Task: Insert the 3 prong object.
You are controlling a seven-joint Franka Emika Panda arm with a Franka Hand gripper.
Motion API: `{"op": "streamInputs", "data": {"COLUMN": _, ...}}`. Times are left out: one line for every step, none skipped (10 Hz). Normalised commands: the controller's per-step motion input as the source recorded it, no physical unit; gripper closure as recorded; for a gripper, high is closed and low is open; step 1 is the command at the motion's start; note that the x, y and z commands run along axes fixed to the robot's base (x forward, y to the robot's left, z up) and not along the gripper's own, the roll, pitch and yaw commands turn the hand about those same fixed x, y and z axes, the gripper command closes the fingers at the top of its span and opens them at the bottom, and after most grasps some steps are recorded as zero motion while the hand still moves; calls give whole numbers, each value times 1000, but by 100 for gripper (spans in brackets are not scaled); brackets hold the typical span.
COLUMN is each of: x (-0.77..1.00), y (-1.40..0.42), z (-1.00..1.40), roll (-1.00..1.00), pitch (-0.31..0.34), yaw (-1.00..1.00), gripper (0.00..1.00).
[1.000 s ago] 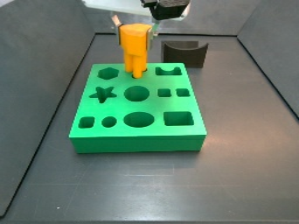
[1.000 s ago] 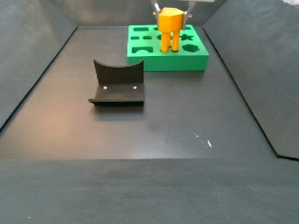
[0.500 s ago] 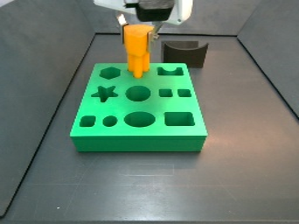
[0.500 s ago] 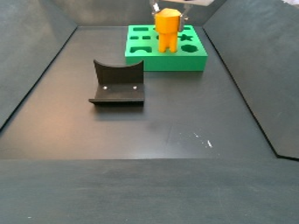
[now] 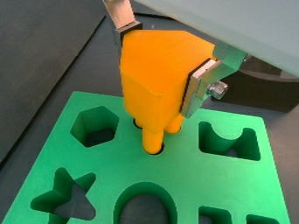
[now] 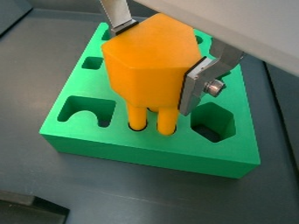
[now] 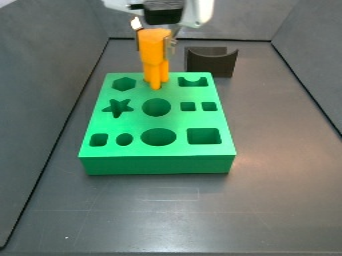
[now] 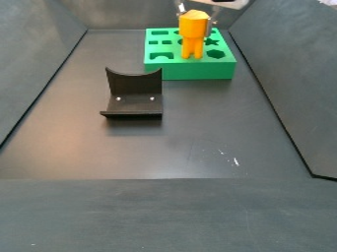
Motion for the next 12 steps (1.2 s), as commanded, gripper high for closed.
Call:
{"op": "streamInputs", "data": {"x": 0, "y": 0, "z": -89, "roll": 283, "pitch": 0, "yaw": 211, "gripper": 100}}
{"op": "streamInputs", "data": {"x": 100, "y": 0, "z": -71, "roll": 353, "pitch": 83, "yaw": 163, "gripper": 100}}
{"op": "streamInputs", "data": {"x": 143, "y": 0, "z": -77, "roll": 217, "pitch": 84, "yaw": 274, "gripper": 100}}
{"op": "streamInputs", "data": {"x": 114, "y": 0, "z": -34, "roll": 186, "pitch": 87, "yaw": 86, "gripper": 100}}
{"op": "streamInputs", "data": {"x": 109, "y": 0, "z": -94, "roll": 94, "pitch": 60, "yaw": 0, "gripper": 100}}
{"op": "streamInputs", "data": {"x": 26, "y": 0, "z": -209, "roll": 13, "pitch": 11, "yaw": 74, "gripper": 100}}
{"op": "streamInputs", "data": {"x": 31, "y": 0, "z": -209, "roll": 19, "pitch": 47, "yaw": 0, "gripper": 100}}
{"op": "streamInputs", "data": {"x": 143, "y": 20, "z": -286, "roll": -14, "pitch": 39, "yaw": -17, "gripper": 100}}
{"op": "streamInputs", "data": {"x": 43, "y": 0, "z": -283, "roll": 0, "pitch": 4, "yaw": 0, "gripper": 100}}
{"op": "streamInputs", "data": {"x": 40, "y": 0, "z": -283, "roll": 93, "pitch": 31, "yaw": 0, "gripper": 100}}
{"op": "streamInputs", "data": {"x": 91, "y": 0, "z": -306, "roll": 79, "pitch": 51, "yaw": 0, "gripper": 100}}
{"op": "streamInputs", "data": {"x": 49, "y": 0, "z": -320, "roll": 66, "pitch": 11, "yaw": 0, "gripper": 100}}
